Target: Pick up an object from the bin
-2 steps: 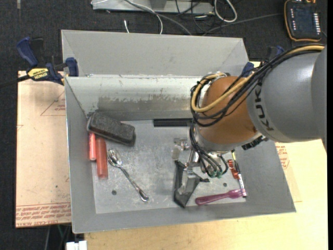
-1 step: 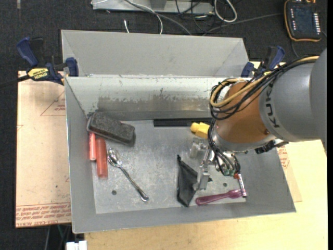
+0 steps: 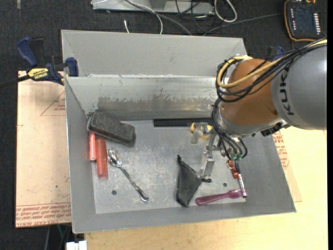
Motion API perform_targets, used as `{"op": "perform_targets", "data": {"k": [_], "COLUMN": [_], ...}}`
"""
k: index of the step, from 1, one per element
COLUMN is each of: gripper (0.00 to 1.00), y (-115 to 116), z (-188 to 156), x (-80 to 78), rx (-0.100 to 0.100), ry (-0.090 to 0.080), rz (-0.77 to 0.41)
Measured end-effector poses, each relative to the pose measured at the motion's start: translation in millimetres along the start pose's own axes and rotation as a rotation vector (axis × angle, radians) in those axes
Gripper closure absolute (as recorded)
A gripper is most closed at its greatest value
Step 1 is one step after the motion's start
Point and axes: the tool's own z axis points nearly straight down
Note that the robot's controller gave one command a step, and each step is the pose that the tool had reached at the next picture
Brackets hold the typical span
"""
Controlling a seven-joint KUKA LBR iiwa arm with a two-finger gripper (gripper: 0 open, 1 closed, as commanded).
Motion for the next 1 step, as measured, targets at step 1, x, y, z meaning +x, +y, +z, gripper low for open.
{"op": "perform_targets", "data": {"k": [1], "gripper": [0.00], "y": [12.3], "z": [45.6], "x": [9.8], "rx": [0.004], "ry": [0.024], "rz": [0.218]}}
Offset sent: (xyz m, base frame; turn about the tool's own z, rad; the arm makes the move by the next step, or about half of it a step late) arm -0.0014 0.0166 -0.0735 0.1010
